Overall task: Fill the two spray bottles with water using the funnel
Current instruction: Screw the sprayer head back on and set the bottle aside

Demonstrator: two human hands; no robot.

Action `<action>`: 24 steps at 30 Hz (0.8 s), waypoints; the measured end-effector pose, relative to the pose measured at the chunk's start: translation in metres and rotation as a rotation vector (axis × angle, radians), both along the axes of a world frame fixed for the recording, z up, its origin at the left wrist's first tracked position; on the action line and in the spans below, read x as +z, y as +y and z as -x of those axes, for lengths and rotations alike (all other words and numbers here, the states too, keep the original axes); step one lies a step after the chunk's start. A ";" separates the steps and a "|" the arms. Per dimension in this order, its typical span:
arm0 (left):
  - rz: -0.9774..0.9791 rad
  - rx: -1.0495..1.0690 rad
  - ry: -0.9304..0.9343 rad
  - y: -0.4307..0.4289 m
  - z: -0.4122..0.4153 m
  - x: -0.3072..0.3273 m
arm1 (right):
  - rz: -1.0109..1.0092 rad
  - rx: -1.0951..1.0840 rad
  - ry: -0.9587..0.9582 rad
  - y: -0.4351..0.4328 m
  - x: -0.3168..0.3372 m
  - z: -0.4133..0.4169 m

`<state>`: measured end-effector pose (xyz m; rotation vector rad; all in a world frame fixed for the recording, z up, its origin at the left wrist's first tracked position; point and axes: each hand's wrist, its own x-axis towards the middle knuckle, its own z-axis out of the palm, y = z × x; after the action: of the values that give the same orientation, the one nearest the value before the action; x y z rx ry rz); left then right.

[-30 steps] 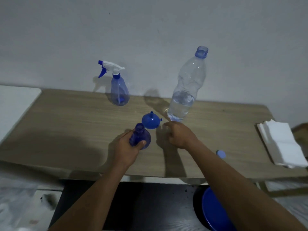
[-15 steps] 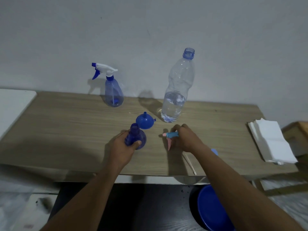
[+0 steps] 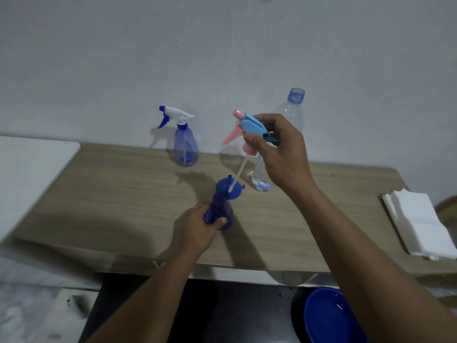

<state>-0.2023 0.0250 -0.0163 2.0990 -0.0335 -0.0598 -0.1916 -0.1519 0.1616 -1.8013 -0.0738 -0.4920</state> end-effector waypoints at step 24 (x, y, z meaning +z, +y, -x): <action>0.176 -0.038 -0.028 0.005 -0.009 -0.032 | 0.285 0.151 0.242 0.034 -0.123 -0.006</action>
<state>-0.1930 0.0297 -0.0478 1.9237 -0.0924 -0.0492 -0.1854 -0.1180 0.0387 -2.1034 -0.1160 -0.1582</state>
